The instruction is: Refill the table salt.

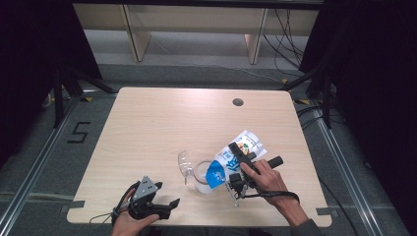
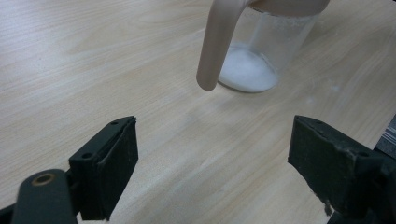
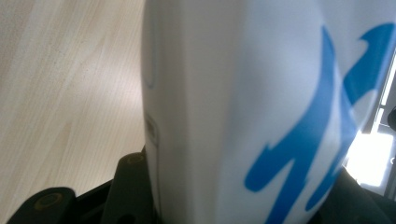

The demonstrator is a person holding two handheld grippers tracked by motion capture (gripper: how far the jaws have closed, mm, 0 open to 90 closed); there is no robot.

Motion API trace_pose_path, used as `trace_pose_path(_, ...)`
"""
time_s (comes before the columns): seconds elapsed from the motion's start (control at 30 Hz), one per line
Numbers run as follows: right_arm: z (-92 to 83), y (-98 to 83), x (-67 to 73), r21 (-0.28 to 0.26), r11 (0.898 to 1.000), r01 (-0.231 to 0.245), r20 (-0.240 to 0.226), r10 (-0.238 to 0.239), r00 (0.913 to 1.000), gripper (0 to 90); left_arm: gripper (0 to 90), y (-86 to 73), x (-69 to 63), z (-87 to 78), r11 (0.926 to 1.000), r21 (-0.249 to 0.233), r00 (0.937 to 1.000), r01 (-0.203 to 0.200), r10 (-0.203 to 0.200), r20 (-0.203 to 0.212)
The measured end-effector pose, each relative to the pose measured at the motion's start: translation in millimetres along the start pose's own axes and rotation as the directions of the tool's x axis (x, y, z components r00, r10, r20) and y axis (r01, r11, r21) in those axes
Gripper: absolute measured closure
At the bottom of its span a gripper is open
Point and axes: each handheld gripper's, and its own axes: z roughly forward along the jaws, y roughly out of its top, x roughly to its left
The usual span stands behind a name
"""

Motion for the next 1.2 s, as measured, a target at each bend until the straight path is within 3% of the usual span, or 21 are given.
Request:
trace_pose_path(0.5, 0.0, 1.2, 1.3, 0.004, 1.0, 0.019, -0.002, -0.019, 0.9998, 56.1, 15.4, 0.1, -0.2, -0.1, 1.0, -0.001, 1.0, 0.0, 0.0, -0.002)
trace_pose_path(0.6, 1.2, 1.5, -0.4, -0.01, 0.999, 0.047, 0.002, -0.047, 0.9989, 56.3, 15.4, 0.1, -0.2, 0.0, 1.0, 0.001, 1.0, 0.0, 0.0, -0.002)
trace_pose_path(0.77, 0.0, 1.4, 1.2, 0.004, 1.0, 0.024, -0.002, -0.024, 0.9997, 56.7, 15.4, -0.1, 0.1, 0.4, 1.0, -0.002, 1.0, 0.002, -0.002, 0.003)
trace_pose_path(0.87, 1.1, 1.5, -0.1, -0.009, 0.999, 0.048, 0.003, -0.048, 0.9988, 57.0, 15.4, -0.1, 0.1, 0.4, 1.0, -0.003, 1.0, 0.003, -0.003, 0.002)
trace_pose_path(0.9, 1.2, 1.5, 0.0, -0.009, 0.999, 0.048, 0.002, -0.048, 0.9988, 57.1, 15.4, 0.0, 1.7, -0.5, 0.9998, 0.015, 0.9999, -0.016, 0.016, -0.006)
trace_pose_path(0.93, 1.2, 1.5, 0.0, -0.008, 0.999, 0.05, 0.002, -0.05, 0.9987, 57.1, 15.4, -0.4, -0.2, 0.5, 0.9999, 0.001, 0.9999, 0.014, -0.014, 0.001)
trace_pose_path(1.07, 0.4, 1.9, -0.5, -0.002, 0.999, 0.053, -0.007, -0.053, 0.9986, 57.6, 15.4, -0.1, 0.1, 0.5, 1.0, -0.003, 1.0, 0.003, -0.003, 0.003)
trace_pose_path(1.2, 1.2, 2.2, -1.9, -0.019, 0.997, 0.072, 0.013, -0.072, 0.9973, 58.1, 15.4, -0.2, -0.4, 0.7, 0.9999, -0.008, 1.0, 0.008, -0.008, 0.003)
